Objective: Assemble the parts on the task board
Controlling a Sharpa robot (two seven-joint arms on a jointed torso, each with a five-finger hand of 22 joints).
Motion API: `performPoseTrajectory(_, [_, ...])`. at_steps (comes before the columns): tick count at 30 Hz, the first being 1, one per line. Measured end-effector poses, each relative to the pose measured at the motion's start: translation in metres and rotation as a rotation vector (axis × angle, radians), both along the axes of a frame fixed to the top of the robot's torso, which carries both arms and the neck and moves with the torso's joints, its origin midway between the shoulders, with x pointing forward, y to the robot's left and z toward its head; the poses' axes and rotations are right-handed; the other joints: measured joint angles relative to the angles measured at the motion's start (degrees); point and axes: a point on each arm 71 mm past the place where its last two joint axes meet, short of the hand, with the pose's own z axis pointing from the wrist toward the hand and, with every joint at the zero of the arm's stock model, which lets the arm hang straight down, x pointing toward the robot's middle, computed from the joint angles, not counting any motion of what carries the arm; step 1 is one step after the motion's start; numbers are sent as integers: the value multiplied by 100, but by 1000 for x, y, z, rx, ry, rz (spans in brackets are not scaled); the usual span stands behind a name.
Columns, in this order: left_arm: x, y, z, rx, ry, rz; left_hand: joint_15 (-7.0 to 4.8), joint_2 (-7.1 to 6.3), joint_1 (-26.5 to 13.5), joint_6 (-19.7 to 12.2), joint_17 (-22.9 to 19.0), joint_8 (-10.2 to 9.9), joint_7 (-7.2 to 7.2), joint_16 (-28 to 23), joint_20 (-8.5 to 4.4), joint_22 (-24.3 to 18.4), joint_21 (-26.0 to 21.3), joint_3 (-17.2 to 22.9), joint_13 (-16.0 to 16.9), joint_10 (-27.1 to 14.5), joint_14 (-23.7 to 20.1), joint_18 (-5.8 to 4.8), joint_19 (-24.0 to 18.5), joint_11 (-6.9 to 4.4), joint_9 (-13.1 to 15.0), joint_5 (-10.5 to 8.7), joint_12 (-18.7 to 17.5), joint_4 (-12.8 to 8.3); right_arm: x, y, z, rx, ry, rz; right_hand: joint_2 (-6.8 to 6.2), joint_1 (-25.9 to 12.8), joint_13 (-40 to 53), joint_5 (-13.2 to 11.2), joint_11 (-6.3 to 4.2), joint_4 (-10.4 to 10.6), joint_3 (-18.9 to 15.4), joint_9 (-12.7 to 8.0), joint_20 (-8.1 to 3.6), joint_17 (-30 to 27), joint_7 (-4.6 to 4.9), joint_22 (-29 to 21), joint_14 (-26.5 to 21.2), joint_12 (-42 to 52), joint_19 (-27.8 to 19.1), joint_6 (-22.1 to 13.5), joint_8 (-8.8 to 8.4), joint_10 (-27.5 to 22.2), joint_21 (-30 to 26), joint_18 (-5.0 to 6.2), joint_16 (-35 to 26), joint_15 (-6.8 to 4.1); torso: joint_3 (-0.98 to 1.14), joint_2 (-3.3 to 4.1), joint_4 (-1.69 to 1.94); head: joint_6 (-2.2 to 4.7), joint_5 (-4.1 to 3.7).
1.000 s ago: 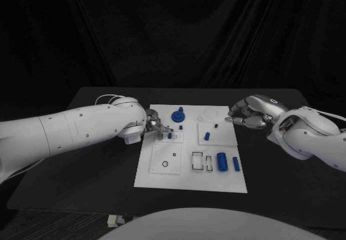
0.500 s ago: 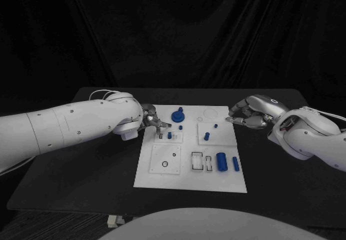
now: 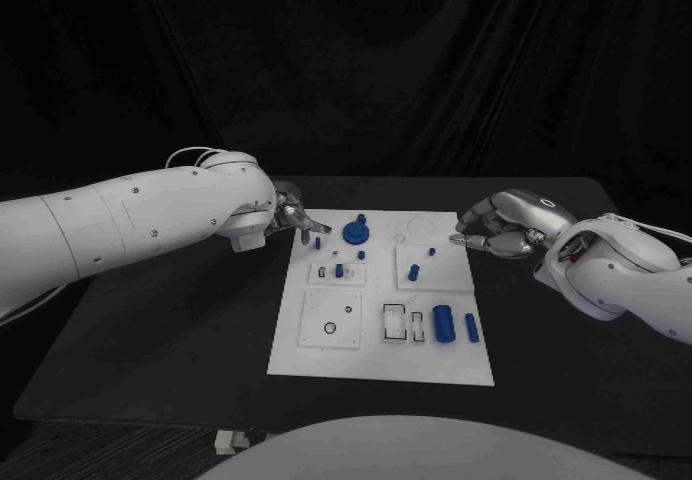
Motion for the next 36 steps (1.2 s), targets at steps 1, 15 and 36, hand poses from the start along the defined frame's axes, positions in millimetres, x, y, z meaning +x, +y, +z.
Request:
performPoseTrajectory(1, [2,0,0,4,1,3,0,0,0,-5,0,14,-5,0,0,0,0,0,0,0,0,0,0,0,25,0,0,0,0,0,0,0,0,0,0,0,0,0,0,0,0,0,0,0,0,0,0,0,0,0,0,0,0,0,0,0,0,-1,0,0,0])
performPoseTrajectory(15, [33,9,1,22,-17,42,-21,89,136,-271,-1,530,-26,0,-21,-1,50,-276,0,0,-21,0,20,0,716,0,0,-7,0,2,0,2,-1,3,0,0,0,22,0,0,0,4,0,-1,0,-1,0,0,0,0,0,0,23,0,0,0,-2,12,0,0,20])
performPoseTrajectory(36, [43,2,-19,-14,-12,22,-21,166,337,-575,-1,576,33,0,-21,-2,-40,-333,0,0,-21,0,20,0,919,28,0,-46,-1,3,0,4,0,6,0,0,-1,21,0,0,0,3,0,-1,0,-2,0,0,0,0,0,0,23,0,0,0,-3,5,0,0,5])
